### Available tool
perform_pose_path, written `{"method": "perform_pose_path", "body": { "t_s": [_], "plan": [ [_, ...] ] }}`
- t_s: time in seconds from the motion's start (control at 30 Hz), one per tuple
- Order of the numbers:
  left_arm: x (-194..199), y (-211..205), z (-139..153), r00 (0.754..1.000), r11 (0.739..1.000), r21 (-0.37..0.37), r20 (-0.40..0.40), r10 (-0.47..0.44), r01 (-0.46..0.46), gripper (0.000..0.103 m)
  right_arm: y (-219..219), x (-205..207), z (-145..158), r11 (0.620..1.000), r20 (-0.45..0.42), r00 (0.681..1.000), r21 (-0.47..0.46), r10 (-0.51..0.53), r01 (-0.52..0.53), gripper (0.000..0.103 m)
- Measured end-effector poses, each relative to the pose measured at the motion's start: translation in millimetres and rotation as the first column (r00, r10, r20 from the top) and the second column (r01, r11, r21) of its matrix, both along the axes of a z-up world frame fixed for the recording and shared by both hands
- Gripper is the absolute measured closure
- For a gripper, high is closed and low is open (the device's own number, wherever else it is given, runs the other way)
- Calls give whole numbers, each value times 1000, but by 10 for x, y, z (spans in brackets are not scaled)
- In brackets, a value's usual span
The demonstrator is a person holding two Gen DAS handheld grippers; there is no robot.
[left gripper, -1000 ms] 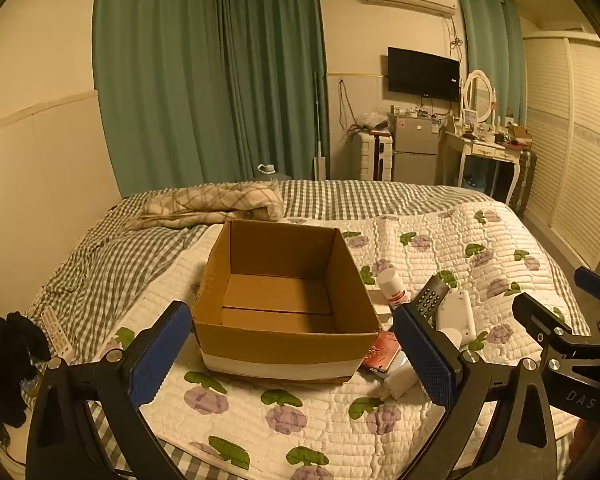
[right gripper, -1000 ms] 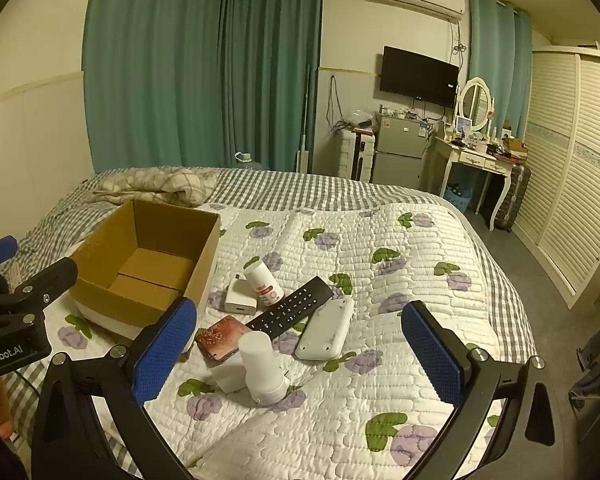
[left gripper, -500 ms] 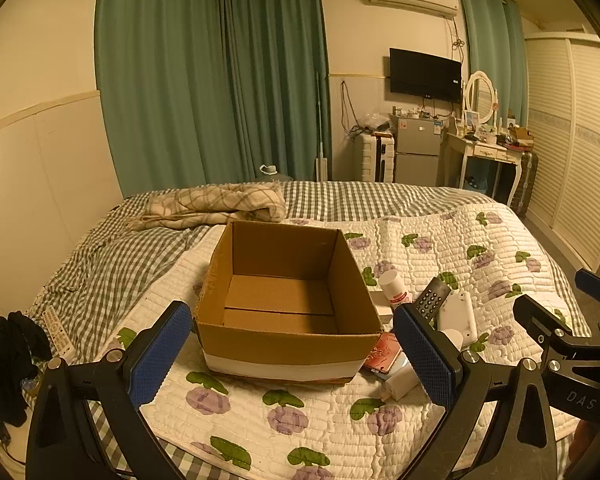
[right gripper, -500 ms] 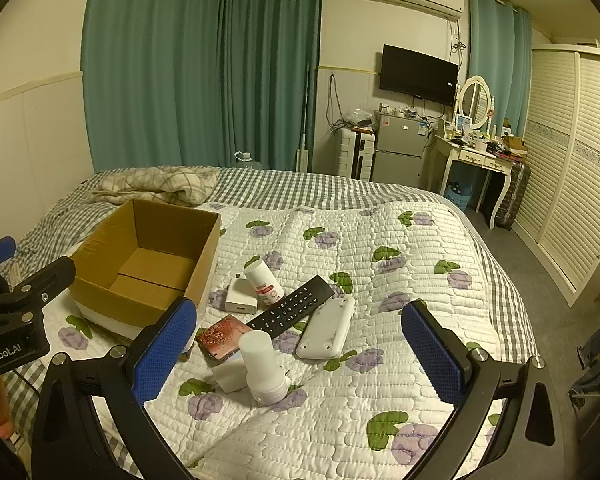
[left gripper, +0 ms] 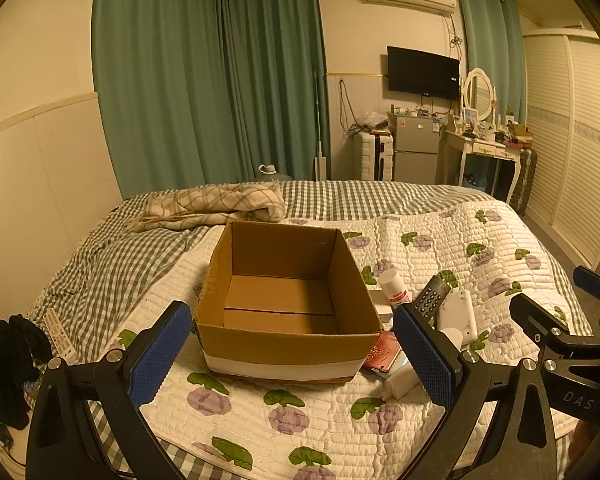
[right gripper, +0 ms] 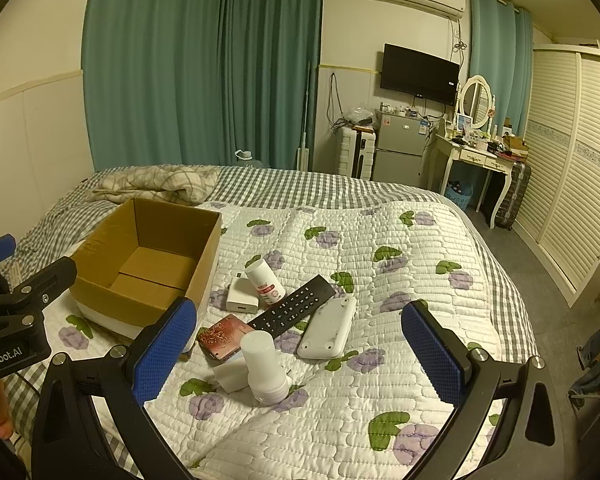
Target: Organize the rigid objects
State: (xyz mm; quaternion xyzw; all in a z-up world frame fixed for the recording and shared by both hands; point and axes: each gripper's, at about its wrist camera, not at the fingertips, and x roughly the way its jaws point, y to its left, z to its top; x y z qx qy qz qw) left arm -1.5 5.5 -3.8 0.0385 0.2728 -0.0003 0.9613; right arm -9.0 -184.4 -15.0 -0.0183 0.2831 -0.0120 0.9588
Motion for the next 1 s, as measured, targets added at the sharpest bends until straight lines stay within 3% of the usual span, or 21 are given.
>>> {"method": "perform_pose_path", "body": {
  "t_s": [1.0],
  "plan": [
    [-35, -16, -18, 1000, 1000, 1, -4, 4, -4, 0, 17, 1, -16, 1000, -5, 1000, -3, 2, -2, 0]
  ]
}}
